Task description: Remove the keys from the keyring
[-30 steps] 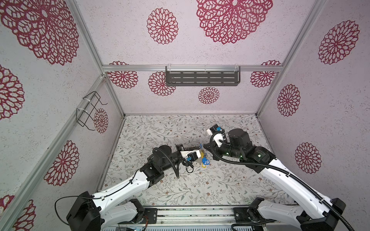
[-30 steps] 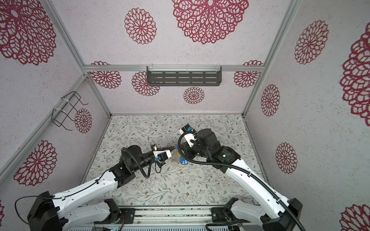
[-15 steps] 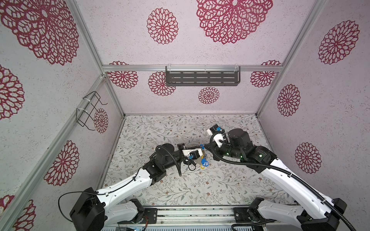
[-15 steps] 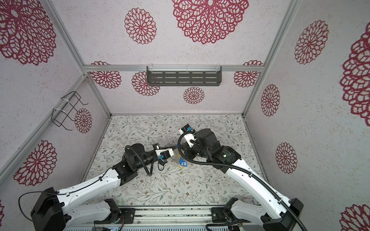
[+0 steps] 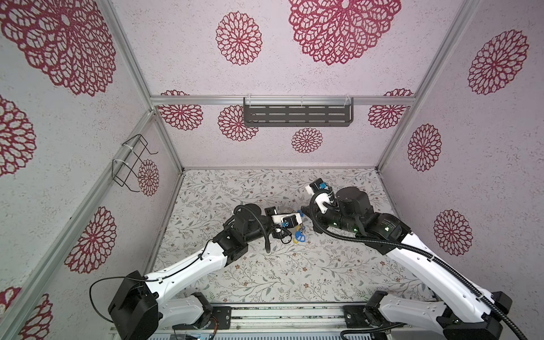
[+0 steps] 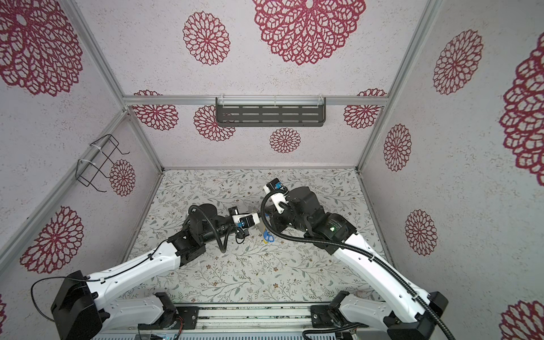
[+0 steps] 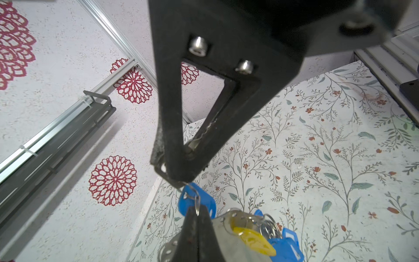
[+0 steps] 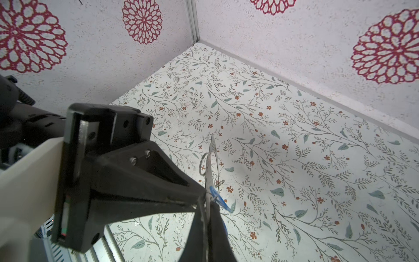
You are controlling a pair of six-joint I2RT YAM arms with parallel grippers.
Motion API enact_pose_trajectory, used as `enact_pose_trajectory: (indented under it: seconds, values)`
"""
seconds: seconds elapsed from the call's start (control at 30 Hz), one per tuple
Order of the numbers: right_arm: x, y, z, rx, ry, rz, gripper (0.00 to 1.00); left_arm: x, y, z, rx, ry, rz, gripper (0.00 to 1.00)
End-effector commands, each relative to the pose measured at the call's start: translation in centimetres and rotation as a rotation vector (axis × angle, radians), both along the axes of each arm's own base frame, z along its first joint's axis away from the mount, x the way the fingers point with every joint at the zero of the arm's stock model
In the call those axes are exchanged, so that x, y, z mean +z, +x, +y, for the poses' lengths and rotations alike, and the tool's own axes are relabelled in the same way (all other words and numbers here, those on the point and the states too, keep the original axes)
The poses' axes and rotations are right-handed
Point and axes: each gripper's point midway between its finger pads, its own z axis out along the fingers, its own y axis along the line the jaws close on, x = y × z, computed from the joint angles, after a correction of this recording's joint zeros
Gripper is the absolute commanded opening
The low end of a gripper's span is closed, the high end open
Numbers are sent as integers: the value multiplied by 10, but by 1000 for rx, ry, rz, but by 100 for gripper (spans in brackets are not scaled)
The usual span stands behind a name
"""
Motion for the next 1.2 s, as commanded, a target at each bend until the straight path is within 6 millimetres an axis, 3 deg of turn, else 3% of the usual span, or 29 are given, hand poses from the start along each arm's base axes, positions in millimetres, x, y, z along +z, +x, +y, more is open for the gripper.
enact_pose_trajectory:
  seconds: [0.0, 0.43, 0.6, 0.77, 1.17]
  values:
    - [68, 11, -9, -78, 125, -176, 0, -30, -6, 4, -34, 44, 171, 0]
    - [74, 22, -7, -93, 87, -219, 0, 6, -23, 9, -231, -158, 368, 0]
    - [85, 14, 14, 9, 127, -195, 0, 2, -27, 2, -293, -139, 433, 0]
    - [84, 9, 34, 72, 130, -178, 0, 5, -26, -5, -331, -143, 460, 0]
    - [99, -5, 60, 151, 202, -193, 0, 17, -25, -7, -352, -210, 440, 0]
